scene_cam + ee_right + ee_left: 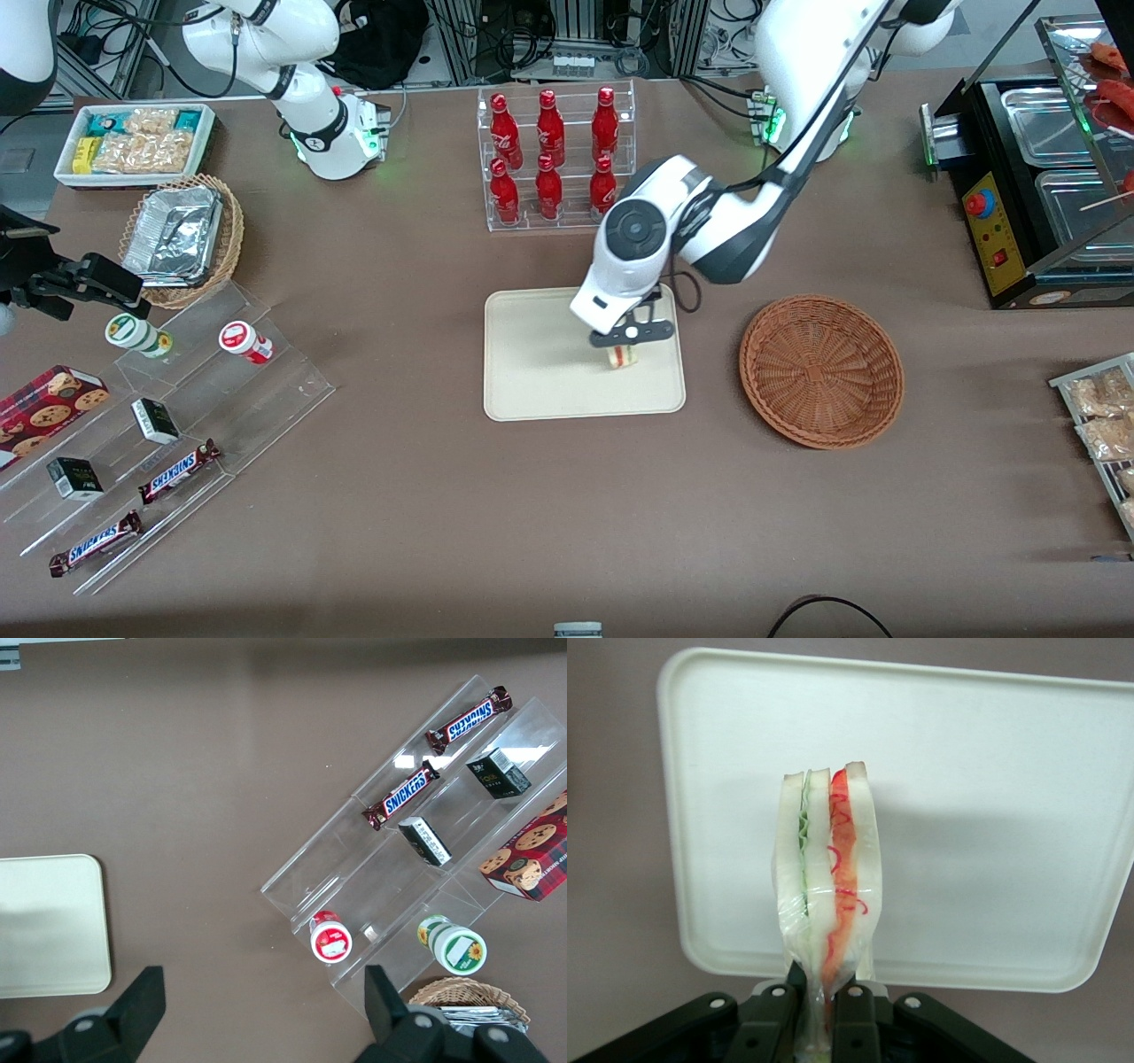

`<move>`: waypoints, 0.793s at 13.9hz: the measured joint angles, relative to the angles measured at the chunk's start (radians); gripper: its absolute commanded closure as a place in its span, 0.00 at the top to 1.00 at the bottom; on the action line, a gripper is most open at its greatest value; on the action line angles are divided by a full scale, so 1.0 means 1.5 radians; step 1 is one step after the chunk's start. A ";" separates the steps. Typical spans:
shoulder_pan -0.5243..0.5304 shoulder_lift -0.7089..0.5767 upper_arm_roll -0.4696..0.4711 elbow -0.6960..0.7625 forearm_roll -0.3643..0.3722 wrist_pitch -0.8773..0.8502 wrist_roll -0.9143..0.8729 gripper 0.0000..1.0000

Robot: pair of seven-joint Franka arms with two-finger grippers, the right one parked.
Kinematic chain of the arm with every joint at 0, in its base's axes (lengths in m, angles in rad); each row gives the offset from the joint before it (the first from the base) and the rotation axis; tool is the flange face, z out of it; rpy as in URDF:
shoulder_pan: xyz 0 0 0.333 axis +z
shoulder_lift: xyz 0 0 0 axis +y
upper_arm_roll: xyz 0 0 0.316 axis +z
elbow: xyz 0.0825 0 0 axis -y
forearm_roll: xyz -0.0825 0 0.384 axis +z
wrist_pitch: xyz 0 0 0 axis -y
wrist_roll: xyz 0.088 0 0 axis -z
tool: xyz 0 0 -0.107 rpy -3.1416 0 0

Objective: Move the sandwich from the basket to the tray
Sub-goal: 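Carry the held sandwich over the cream tray and lower it, then open the left gripper to release the sandwich onto the tray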

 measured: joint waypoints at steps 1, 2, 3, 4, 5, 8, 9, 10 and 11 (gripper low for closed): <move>-0.005 0.016 0.000 0.005 0.001 0.021 0.000 0.09; -0.009 0.030 0.000 0.007 0.001 0.042 -0.001 0.09; -0.011 0.042 0.000 0.008 0.001 0.067 -0.005 0.09; -0.013 0.054 0.000 0.008 0.002 0.091 -0.006 0.09; -0.017 0.066 0.001 0.008 0.005 0.110 -0.006 0.09; -0.033 0.091 0.002 0.008 0.046 0.124 -0.011 0.44; -0.036 0.092 0.002 0.009 0.053 0.124 -0.012 0.92; -0.037 0.092 0.002 0.010 0.057 0.124 -0.012 0.99; -0.037 0.092 0.002 0.013 0.059 0.123 -0.012 1.00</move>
